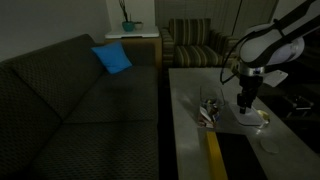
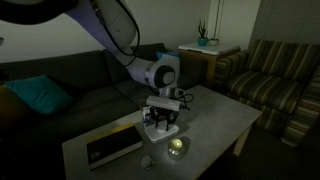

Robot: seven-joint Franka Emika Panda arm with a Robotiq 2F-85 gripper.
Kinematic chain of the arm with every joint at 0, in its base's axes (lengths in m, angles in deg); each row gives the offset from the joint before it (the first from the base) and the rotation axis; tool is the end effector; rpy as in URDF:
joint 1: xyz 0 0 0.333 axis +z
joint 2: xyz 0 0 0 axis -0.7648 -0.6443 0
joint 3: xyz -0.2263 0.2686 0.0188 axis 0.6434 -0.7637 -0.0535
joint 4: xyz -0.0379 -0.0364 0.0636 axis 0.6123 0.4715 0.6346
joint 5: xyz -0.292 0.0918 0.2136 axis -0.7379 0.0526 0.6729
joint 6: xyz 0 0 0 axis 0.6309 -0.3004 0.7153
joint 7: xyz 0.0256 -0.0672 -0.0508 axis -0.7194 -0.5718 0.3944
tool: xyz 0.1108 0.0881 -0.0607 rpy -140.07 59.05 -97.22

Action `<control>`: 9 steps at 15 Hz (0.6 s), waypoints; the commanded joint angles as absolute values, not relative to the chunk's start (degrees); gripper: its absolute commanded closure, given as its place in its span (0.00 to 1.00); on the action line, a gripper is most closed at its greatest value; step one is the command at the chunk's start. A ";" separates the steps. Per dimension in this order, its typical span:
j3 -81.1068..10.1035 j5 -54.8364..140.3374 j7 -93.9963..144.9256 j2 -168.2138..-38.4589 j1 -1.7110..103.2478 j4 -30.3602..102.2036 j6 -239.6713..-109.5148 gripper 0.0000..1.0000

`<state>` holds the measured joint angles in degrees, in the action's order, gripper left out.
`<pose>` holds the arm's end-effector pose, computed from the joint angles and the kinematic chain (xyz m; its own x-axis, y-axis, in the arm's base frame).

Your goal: Open the lid on the transparent bowl

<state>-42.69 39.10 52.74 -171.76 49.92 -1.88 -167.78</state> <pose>0.7119 0.0210 -0.1088 0.8644 0.4642 -0.1931 0.4616 -0.8850 -0.0606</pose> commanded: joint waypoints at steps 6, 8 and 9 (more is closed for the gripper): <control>-44.50 42.73 53.05 -171.91 47.89 -0.69 -161.05 0.71; -44.15 42.90 51.92 -171.90 48.11 -0.99 -162.03 0.71; -44.01 42.91 51.23 -171.89 48.29 -1.05 -161.92 0.71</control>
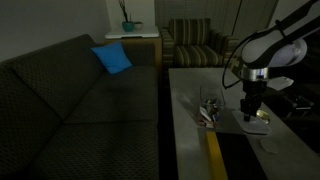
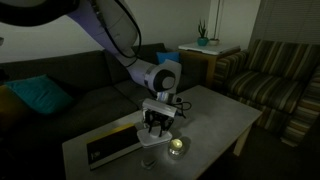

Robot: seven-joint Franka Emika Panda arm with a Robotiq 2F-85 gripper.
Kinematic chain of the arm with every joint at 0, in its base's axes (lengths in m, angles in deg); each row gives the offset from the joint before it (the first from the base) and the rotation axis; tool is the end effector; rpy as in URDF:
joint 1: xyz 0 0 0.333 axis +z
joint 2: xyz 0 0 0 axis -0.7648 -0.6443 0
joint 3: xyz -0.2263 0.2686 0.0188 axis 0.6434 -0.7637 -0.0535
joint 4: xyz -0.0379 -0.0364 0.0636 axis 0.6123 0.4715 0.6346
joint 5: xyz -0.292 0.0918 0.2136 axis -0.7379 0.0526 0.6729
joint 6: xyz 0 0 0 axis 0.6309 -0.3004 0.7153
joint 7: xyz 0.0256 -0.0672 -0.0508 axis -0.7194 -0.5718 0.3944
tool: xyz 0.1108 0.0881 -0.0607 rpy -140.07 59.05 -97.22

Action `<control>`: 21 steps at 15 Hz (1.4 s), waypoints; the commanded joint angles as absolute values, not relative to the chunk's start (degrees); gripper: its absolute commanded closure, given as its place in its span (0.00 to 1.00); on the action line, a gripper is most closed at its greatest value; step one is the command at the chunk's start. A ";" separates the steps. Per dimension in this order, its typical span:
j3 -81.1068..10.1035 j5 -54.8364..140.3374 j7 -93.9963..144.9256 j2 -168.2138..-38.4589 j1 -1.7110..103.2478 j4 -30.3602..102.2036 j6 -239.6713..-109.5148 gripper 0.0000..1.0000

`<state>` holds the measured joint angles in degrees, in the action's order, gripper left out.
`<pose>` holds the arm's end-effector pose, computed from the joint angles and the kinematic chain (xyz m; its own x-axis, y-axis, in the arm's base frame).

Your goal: Open the lid on the transparent bowl

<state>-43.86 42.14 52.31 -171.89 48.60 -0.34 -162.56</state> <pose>0.6849 0.0191 -0.1230 0.8649 0.4176 -0.2784 0.3887 -0.9083 -0.1546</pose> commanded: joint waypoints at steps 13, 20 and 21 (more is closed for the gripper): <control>-44.71 43.20 50.81 -171.84 48.34 -0.03 -166.95 0.71; -46.75 46.14 50.69 -171.70 46.95 -0.80 -174.18 0.71; -46.64 46.58 50.09 -171.63 47.00 -0.52 -173.78 0.71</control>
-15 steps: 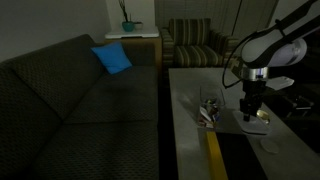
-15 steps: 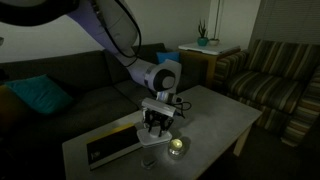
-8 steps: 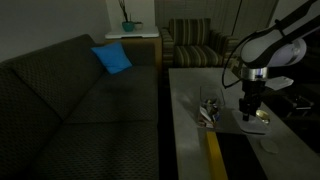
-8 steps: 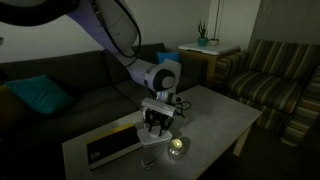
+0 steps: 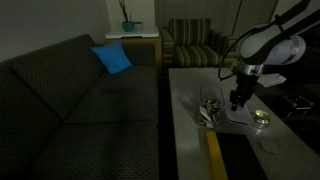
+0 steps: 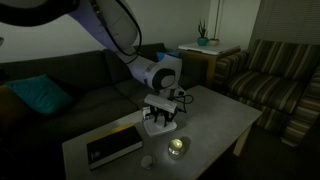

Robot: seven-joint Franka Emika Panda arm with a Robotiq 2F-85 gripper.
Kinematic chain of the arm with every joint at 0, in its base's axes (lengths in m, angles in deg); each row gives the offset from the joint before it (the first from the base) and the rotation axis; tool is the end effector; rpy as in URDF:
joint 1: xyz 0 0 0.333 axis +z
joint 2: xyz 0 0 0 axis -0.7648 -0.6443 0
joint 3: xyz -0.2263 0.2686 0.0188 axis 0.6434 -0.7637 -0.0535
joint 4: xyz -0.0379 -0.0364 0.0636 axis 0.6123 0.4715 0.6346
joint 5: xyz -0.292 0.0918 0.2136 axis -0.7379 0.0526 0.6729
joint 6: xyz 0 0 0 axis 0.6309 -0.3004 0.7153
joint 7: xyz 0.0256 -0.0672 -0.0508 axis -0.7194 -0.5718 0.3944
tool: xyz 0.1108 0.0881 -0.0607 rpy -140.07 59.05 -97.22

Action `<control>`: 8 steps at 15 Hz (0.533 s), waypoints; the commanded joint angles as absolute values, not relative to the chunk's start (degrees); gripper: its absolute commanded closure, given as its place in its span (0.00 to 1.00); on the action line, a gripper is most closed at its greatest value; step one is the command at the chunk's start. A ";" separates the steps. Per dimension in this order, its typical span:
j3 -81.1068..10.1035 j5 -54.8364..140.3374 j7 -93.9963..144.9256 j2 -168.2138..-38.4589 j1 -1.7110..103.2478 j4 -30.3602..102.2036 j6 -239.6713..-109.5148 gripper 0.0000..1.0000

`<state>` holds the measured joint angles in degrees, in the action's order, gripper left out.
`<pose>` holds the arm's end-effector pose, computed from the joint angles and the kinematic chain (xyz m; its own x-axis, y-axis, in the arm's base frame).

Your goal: Open the lid on the transparent bowl

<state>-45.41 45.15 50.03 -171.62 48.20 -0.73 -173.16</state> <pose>0.7215 0.0308 -0.1065 0.9367 0.3396 -0.0855 0.3268 -0.9354 -0.1347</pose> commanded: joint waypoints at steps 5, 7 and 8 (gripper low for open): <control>-46.11 47.52 47.91 -171.65 47.28 0.75 -172.77 0.71; -46.05 47.71 46.92 -171.71 47.23 1.16 -172.80 0.71; -45.95 47.85 46.14 -171.72 47.20 1.33 -172.80 0.71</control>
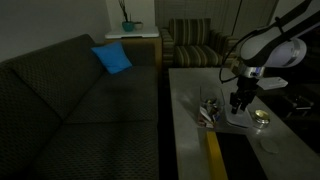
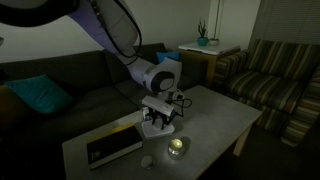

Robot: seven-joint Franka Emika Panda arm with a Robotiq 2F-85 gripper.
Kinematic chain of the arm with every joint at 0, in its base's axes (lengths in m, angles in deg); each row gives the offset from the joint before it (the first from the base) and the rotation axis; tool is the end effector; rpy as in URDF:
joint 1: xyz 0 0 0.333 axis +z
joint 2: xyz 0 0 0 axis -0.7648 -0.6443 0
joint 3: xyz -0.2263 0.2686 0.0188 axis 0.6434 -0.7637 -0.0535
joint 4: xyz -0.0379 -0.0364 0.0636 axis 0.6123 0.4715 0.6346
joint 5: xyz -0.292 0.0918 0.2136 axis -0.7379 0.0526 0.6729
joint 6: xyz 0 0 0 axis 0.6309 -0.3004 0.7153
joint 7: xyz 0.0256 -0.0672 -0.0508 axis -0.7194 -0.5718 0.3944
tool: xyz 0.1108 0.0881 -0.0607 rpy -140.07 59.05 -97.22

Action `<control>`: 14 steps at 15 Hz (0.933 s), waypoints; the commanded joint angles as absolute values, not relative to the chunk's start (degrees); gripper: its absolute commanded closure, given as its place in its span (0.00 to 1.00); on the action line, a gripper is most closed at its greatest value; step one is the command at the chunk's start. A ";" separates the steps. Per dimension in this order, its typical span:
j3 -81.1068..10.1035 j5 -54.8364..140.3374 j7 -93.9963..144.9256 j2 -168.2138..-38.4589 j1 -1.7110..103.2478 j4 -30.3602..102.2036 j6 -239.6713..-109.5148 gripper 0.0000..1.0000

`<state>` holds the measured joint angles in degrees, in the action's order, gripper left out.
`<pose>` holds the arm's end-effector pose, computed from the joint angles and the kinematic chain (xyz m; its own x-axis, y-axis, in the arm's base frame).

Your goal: Open the lid on the transparent bowl

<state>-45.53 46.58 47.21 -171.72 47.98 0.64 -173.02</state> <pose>0.7110 0.0316 -0.1161 0.9543 0.2758 -0.1150 0.2568 -0.9538 -0.1558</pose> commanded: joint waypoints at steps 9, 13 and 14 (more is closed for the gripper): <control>-45.88 48.72 42.93 -171.83 46.99 3.36 -172.29 0.71; -46.03 48.83 42.44 -171.89 46.78 4.07 -171.61 0.71; -46.04 48.79 42.49 -171.89 46.79 4.24 -171.48 0.71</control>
<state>-45.53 47.59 42.11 -171.90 47.63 3.79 -172.72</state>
